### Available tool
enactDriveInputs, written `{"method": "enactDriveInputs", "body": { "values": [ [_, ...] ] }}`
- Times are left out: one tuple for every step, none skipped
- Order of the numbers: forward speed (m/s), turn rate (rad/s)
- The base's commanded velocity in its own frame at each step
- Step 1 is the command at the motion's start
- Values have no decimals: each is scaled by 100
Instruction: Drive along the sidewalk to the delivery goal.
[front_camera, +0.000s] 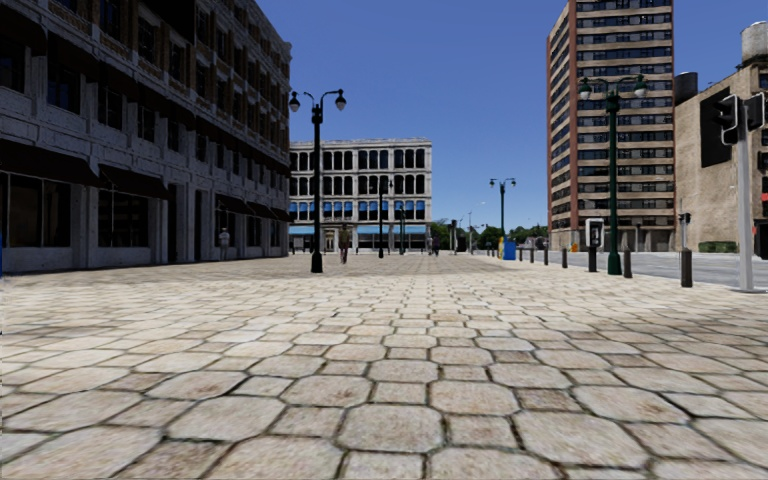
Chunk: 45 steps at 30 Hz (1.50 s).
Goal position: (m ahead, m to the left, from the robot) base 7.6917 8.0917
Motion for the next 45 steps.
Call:
{"method": "enactDriveInputs", "body": {
  "values": [
    [185,7],
    [185,7],
    [185,7],
    [185,7],
    [185,7],
    [185,7],
    [185,7],
    [185,7],
    [185,7],
    [185,7],
    [185,7],
    [185,7],
    [185,7],
    [185,7],
    [185,7],
    [185,7],
    [185,7],
    [185,7],
    [185,7],
    [186,7],
    [186,7],
    [187,7],
    [187,7],
    [187,7],
    [187,7],
    [188,7],
    [188,7],
    [188,7],
    [188,7],
    [188,7],
    [188,7],
    [188,7],
    [188,17],
    [188,30],
    [189,42],
    [189,53],
    [189,58],
    [189,58],
    [189,59],
    [189,60],
    [189,60],
    [189,60],
    [189,60],
    [189,60],
    [189,60]
  ]
}}
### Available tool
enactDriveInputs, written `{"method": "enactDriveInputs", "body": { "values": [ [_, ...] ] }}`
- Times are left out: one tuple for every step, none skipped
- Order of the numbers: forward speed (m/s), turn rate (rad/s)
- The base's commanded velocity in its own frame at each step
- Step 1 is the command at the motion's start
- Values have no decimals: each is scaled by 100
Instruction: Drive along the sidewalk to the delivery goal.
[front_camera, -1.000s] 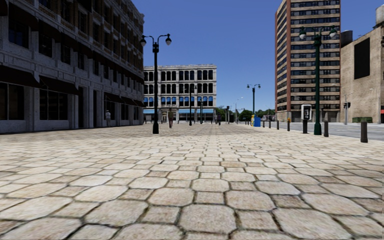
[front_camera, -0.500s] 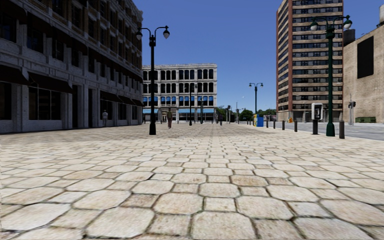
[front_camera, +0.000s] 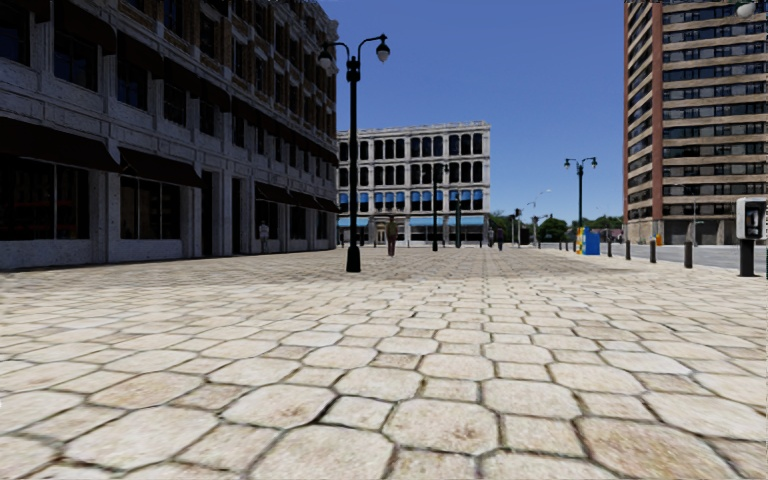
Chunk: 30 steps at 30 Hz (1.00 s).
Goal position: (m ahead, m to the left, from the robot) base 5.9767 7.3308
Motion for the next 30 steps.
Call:
{"method": "enactDriveInputs", "body": {
  "values": [
    [189,60],
    [189,60],
    [189,60],
    [189,60],
    [189,60],
    [189,60],
    [190,60],
    [190,60],
    [190,60],
    [190,60],
    [190,60],
    [190,60],
    [190,60],
    [190,60],
    [190,60],
    [190,59],
    [190,58],
    [190,56],
    [190,54],
    [190,54],
    [190,54],
    [190,53],
    [190,53],
    [190,52],
    [190,52],
    [190,52],
    [190,51],
    [190,50],
    [190,50],
    [190,49]
  ]
}}
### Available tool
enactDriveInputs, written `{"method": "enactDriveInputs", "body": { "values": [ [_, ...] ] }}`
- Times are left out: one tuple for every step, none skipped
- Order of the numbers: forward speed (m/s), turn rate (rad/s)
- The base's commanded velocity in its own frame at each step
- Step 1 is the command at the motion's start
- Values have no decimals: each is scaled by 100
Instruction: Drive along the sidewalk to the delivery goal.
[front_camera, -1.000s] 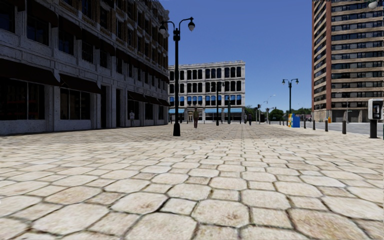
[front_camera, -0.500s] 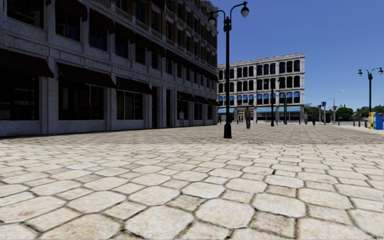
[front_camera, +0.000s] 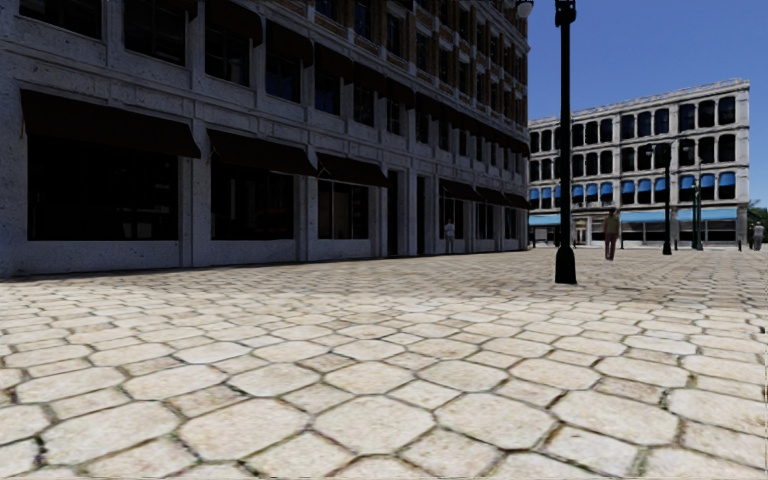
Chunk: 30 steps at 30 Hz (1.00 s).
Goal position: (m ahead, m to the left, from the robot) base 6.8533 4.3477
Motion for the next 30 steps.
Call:
{"method": "enactDriveInputs", "body": {
  "values": [
    [190,49],
    [190,48],
    [190,48],
    [190,48],
    [190,48],
    [190,48],
    [190,48],
    [190,48],
    [190,48],
    [190,48],
    [190,48],
    [190,48],
    [190,48],
    [190,48],
    [190,48],
    [190,48],
    [190,48],
    [190,48],
    [190,48],
    [190,48],
    [190,48],
    [190,48],
    [190,48],
    [190,48],
    [190,48],
    [190,48],
    [190,48],
    [190,48],
    [190,48],
    [190,48]
  ]
}}
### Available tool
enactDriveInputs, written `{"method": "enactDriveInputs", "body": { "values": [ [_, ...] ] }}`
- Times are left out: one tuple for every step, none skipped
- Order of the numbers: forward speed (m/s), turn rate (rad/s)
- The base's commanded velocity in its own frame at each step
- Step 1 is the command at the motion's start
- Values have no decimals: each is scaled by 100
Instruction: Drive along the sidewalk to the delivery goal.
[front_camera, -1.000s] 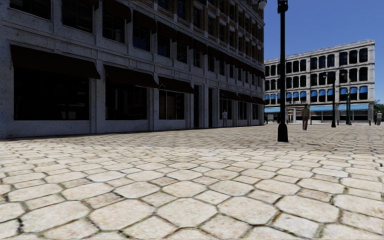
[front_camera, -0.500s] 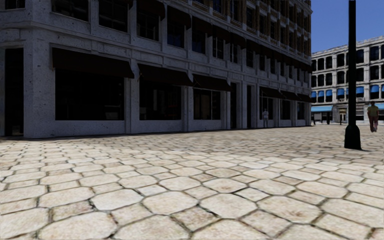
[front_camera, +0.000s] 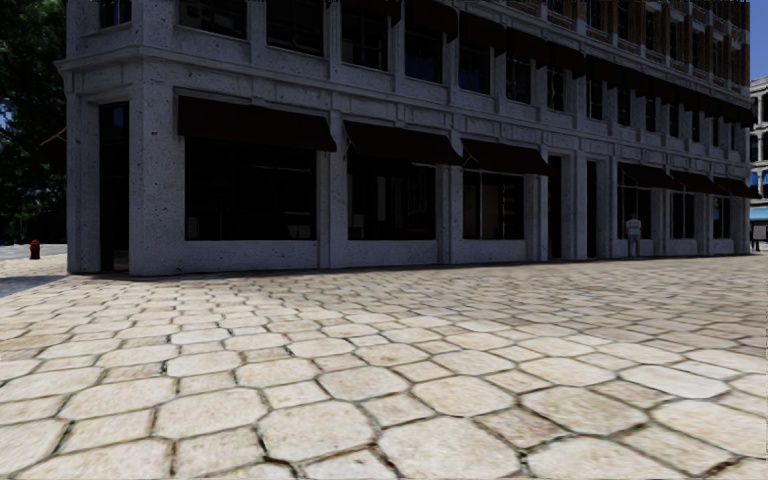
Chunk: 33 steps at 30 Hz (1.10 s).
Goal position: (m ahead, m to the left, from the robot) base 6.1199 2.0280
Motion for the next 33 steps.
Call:
{"method": "enactDriveInputs", "body": {
  "values": [
    [190,48],
    [190,48],
    [190,48],
    [190,48],
    [190,48],
    [190,48],
    [191,48],
    [191,48],
    [191,48],
    [191,48],
    [191,48],
    [191,48],
    [191,48],
    [191,48],
    [191,48],
    [192,48],
    [194,48],
    [195,48],
    [196,48],
    [197,39],
    [198,18],
    [200,8],
    [200,6],
    [200,6],
    [200,5],
    [200,5],
    [200,5],
    [200,5],
    [200,5],
    [200,5],
    [200,7],
    [200,17],
    [200,21]
  ]
}}
